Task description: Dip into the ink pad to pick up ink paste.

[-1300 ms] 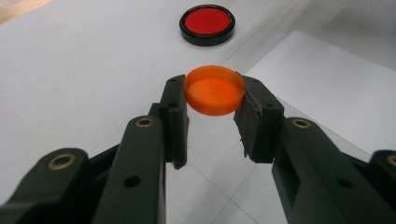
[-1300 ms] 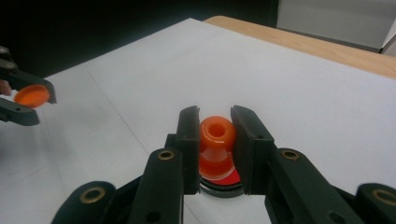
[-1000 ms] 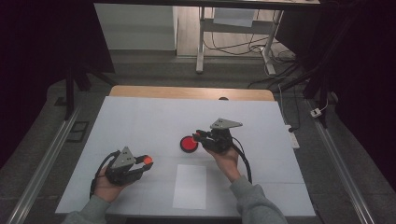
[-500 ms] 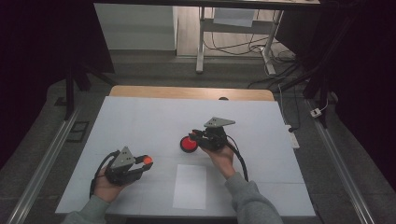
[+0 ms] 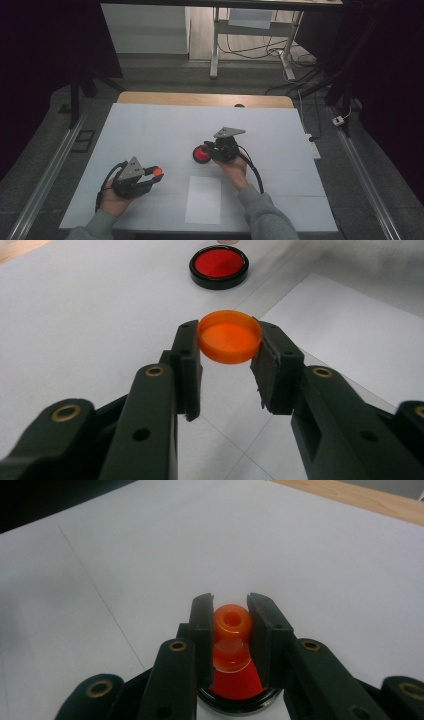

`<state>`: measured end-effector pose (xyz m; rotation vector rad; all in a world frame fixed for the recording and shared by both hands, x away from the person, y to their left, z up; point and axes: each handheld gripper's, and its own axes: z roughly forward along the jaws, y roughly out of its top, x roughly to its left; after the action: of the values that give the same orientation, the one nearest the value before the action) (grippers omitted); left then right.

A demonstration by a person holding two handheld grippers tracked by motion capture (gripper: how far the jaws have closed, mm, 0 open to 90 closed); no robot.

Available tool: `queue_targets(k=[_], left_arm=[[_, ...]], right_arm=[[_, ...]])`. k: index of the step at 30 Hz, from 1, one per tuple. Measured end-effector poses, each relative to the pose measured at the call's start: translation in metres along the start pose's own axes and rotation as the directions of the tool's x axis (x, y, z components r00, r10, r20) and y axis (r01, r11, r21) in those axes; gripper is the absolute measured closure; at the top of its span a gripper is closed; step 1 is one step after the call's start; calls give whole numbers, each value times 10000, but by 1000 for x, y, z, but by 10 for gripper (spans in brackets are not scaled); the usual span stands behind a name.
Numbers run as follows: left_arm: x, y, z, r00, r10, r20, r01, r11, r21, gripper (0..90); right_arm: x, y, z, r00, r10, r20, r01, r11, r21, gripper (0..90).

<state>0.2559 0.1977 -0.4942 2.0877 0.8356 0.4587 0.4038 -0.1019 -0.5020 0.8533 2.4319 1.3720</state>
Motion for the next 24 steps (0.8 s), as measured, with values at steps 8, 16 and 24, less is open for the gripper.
queue_targets(k=[8,16,24], left_arm=[[0,0,0,10000,9,20,-9,10000,12,648],[0,0,1,10000,7,29,-7,10000,41,649],[0,-1,2,10000,10,51,-11,10000,50,648]], right_arm=[[-2,-4,7,10000,56,48,-56,10000,30,725],[-1,-6,13,9999,8,114,-9,9999,121,724],[-2,-8,14,9999,-40,165,35,9996,269,724]])
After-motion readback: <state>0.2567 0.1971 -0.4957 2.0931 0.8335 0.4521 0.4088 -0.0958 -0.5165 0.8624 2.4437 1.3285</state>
